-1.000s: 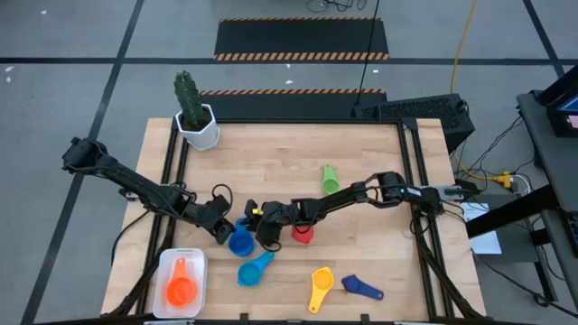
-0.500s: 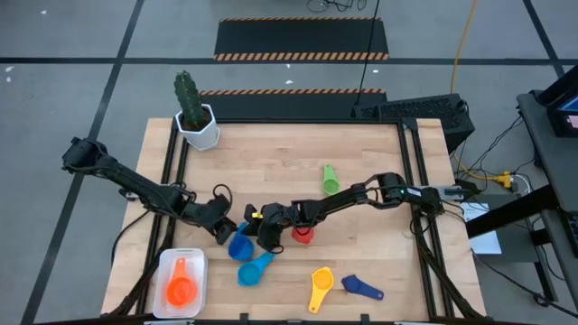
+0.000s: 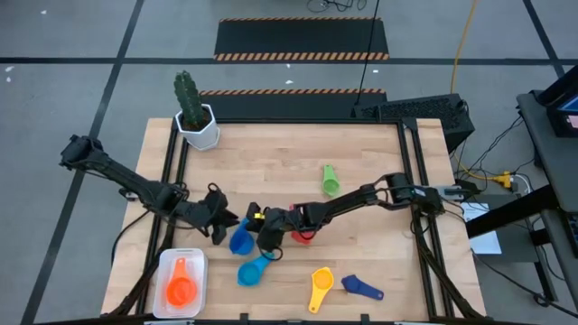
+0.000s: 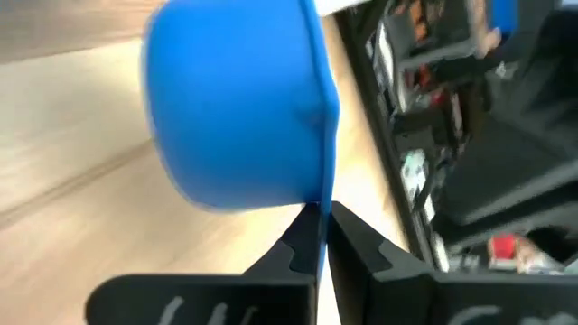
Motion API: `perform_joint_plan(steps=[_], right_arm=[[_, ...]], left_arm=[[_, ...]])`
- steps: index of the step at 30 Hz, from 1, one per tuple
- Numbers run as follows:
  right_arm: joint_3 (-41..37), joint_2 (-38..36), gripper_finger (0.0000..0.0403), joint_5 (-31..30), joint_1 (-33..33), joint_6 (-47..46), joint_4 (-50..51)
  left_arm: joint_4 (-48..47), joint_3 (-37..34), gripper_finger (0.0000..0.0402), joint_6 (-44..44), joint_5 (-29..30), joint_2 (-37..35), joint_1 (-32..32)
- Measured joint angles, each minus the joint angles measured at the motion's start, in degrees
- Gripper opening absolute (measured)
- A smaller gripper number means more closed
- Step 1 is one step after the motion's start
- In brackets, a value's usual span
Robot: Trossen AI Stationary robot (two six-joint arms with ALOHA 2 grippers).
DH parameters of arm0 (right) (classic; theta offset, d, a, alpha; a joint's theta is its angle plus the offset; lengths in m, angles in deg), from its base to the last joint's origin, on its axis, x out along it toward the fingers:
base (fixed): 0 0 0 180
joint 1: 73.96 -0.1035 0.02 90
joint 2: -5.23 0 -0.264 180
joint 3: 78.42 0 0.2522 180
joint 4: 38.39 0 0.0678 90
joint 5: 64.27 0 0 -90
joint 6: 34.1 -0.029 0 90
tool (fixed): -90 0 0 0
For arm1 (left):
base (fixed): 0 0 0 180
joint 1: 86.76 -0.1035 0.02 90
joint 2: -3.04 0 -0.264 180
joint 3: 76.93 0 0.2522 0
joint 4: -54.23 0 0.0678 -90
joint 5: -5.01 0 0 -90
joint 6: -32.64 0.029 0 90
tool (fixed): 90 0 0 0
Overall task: Nest measuring cups in basket
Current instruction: Stack the blue measuring cup on top of the orange measuring cup into the white bin
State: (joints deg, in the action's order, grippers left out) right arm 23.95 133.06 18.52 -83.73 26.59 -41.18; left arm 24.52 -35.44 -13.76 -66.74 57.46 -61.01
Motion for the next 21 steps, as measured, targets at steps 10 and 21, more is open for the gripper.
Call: perform_joint_plan(steps=[10, 21], right_arm=[[-0.06, -2.95, 0.0, -3.11, -0.55, -5.71, 4.22], [-5.56, -11.49, 0.0, -4.41, -1.58, -11.65, 7.4]], left_arm=[[-0.26, 0.27, 0.0092, 7.95, 6.29, -0.23, 2.68], [-0.59, 1.47, 0.0092, 14.17, 18.14, -5.37, 6.63]])
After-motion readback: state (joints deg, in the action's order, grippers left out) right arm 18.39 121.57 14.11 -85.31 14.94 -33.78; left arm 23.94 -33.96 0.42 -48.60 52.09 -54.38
